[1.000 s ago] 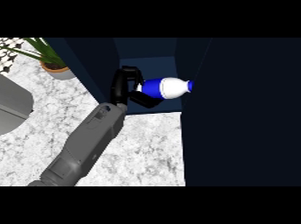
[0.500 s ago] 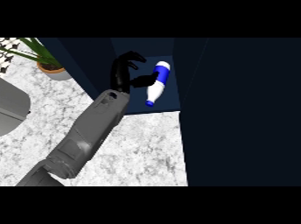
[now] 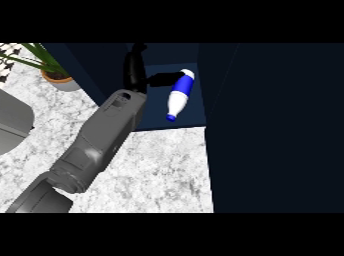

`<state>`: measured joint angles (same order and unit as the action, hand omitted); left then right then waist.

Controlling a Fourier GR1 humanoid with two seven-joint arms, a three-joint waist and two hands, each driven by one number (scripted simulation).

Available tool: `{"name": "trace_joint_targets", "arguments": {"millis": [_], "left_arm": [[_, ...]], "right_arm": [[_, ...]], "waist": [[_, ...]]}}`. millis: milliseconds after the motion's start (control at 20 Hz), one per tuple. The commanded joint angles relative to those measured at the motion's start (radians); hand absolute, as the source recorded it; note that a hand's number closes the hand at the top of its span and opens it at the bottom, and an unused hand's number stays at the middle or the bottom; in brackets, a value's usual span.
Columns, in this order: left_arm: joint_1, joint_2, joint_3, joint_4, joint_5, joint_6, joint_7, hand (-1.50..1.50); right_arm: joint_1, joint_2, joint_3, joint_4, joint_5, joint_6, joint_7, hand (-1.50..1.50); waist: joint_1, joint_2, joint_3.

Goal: Pick up the bottled water, place it into the cabinet and close the cabinet

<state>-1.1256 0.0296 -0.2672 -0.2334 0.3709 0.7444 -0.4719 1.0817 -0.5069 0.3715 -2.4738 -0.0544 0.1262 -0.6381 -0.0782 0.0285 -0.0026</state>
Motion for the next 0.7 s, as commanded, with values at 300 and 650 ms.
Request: {"name": "trace_joint_targets", "arguments": {"millis": [300,650], "left_arm": [[0.039,-0.029,0.119,-0.131,0.137,-0.308,-0.225,1.5],[0.084,-0.029,0.039,-0.243,0.221,-0.326,-0.18,1.5]], "right_arm": [[0.028,0.002,0.013,-0.056,-0.048,0.02,0.02,-1.5],[0.041,0.013,0.062,-0.106,0.023,-0.004,0.055,-1.5]], "waist": [[0.011,-0.012,0.001],[0.04,-0.032,0.002]]}}
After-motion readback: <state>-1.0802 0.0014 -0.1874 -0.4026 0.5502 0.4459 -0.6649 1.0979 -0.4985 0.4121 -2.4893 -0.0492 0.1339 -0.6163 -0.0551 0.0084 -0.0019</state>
